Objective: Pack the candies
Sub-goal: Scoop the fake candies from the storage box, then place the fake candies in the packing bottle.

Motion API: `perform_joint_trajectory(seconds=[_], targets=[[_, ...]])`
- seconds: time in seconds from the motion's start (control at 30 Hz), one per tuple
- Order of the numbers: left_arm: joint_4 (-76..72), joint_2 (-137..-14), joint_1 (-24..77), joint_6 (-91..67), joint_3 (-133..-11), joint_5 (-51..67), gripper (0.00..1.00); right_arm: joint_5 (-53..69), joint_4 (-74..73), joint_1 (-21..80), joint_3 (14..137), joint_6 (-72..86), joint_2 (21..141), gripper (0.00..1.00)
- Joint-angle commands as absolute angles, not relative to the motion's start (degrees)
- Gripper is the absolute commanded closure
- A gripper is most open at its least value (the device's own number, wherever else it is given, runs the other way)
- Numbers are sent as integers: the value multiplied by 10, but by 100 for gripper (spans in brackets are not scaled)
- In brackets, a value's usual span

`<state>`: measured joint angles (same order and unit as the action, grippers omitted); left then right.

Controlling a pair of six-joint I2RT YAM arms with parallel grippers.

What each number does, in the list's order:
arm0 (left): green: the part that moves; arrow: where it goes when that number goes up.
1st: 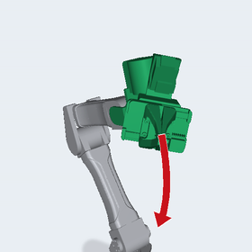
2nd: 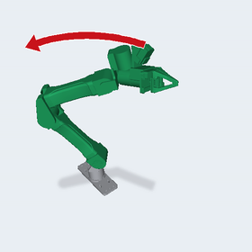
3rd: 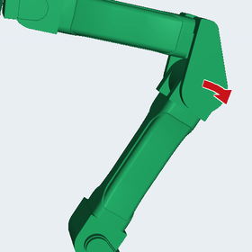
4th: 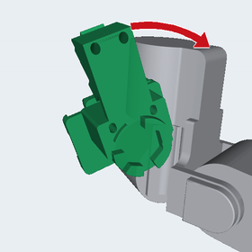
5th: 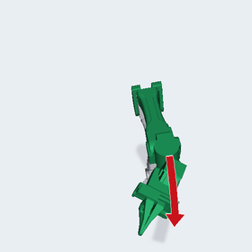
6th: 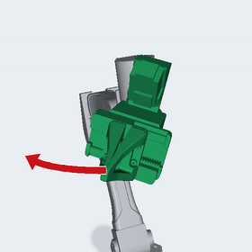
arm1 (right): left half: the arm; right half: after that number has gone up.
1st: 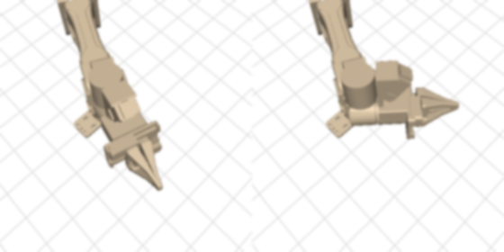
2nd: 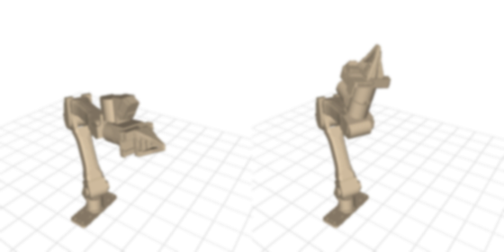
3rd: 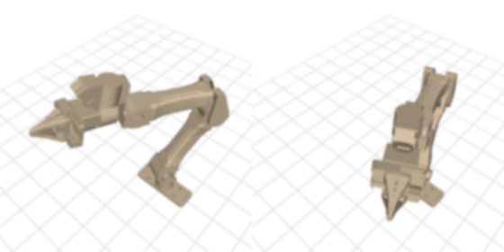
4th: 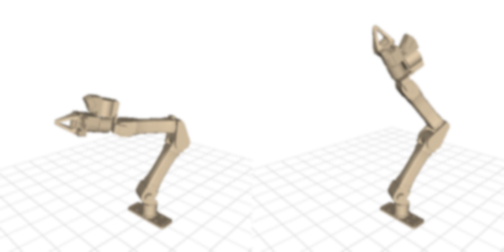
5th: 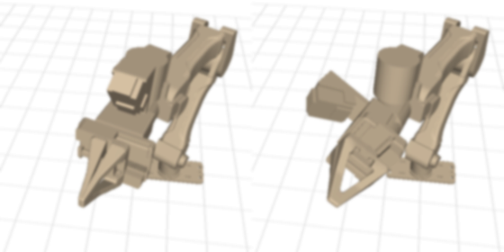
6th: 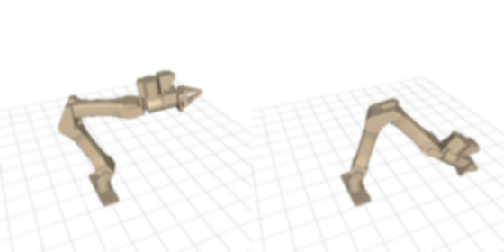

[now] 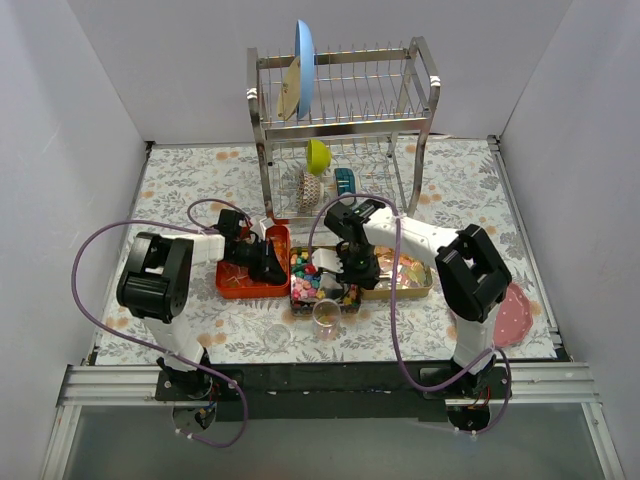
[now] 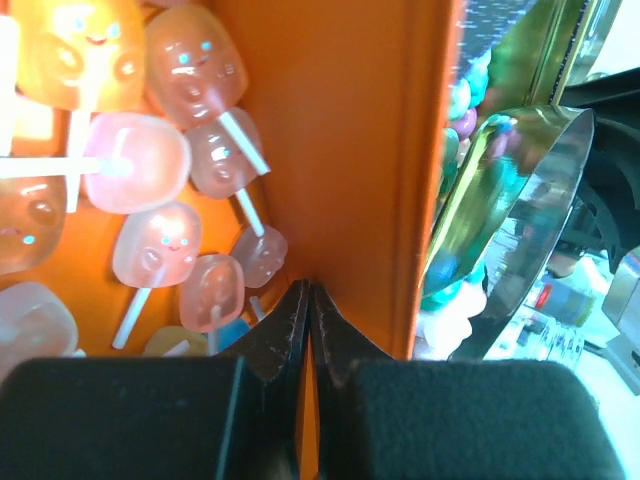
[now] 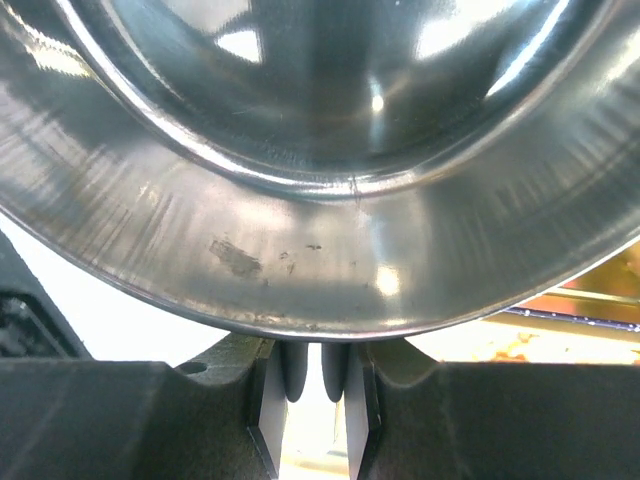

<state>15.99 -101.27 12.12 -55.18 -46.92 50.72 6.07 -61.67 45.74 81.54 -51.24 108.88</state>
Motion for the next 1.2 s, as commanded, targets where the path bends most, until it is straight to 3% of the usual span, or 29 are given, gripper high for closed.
perform_joint_trajectory(seconds=[0.0, 0.4, 0.53, 0.57, 0.8, 1.17], targets=[[204, -966, 127, -505, -500, 522, 100, 163, -502, 458, 788, -518, 1054, 99], [264, -955, 107, -472, -558, 533, 98, 232, -463, 374, 781, -488, 992, 99], [279, -947, 105, -462, -570, 536, 91, 244, -464, 359, 779, -496, 952, 99], [281, -941, 103, -461, -570, 534, 85, 244, -464, 353, 773, -497, 940, 99], [281, -900, 94, -441, -557, 525, 67, 183, -578, 350, 783, -556, 914, 99], [259, -860, 52, -446, -532, 501, 64, 20, -675, 365, 824, -621, 868, 99]])
